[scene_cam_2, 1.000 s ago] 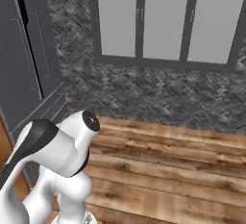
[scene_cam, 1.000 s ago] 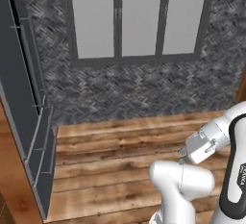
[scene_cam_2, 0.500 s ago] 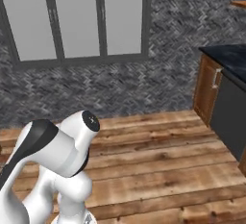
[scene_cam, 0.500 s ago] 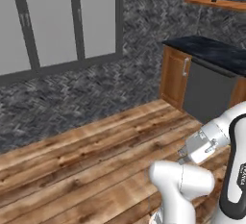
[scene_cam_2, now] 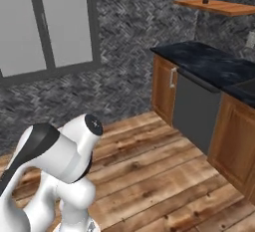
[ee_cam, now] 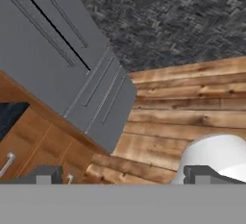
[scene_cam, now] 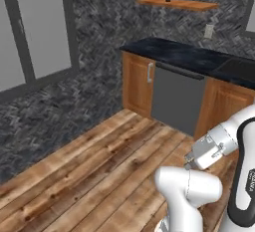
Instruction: Collect the turmeric, mayonnaise, and shaker from the cabinet and place them next to the stove.
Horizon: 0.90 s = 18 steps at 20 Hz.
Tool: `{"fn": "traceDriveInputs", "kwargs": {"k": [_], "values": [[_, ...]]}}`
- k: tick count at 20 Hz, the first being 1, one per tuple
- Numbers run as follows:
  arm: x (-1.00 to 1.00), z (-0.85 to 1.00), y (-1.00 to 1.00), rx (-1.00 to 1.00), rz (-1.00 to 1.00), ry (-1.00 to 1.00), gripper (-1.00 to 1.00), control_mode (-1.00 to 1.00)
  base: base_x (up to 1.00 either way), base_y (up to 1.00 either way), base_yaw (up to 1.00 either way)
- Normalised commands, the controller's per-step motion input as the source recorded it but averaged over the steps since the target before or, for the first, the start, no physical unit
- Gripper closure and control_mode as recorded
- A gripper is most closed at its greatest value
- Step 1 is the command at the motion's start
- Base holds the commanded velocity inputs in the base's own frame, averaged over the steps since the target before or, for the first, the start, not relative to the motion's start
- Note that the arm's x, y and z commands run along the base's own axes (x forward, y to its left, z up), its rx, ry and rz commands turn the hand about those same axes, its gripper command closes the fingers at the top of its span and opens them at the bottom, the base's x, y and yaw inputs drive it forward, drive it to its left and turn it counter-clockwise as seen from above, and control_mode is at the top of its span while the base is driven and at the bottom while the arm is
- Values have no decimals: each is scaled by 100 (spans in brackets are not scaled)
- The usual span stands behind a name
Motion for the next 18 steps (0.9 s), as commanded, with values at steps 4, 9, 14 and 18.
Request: {"fn": "traceDriveInputs", "kwargs": {"k": [4, 9, 14, 18], "values": [[0, 0, 0, 0, 0, 0, -100, 100, 95, 21, -46], [0, 0, 0, 0, 0, 0, -100, 100, 92, 21, -46], [0, 0, 0, 0, 0, 0, -100, 100, 88, 29, -47], [0, 0, 0, 0, 0, 0, -100, 100, 87, 45, -47]]}}
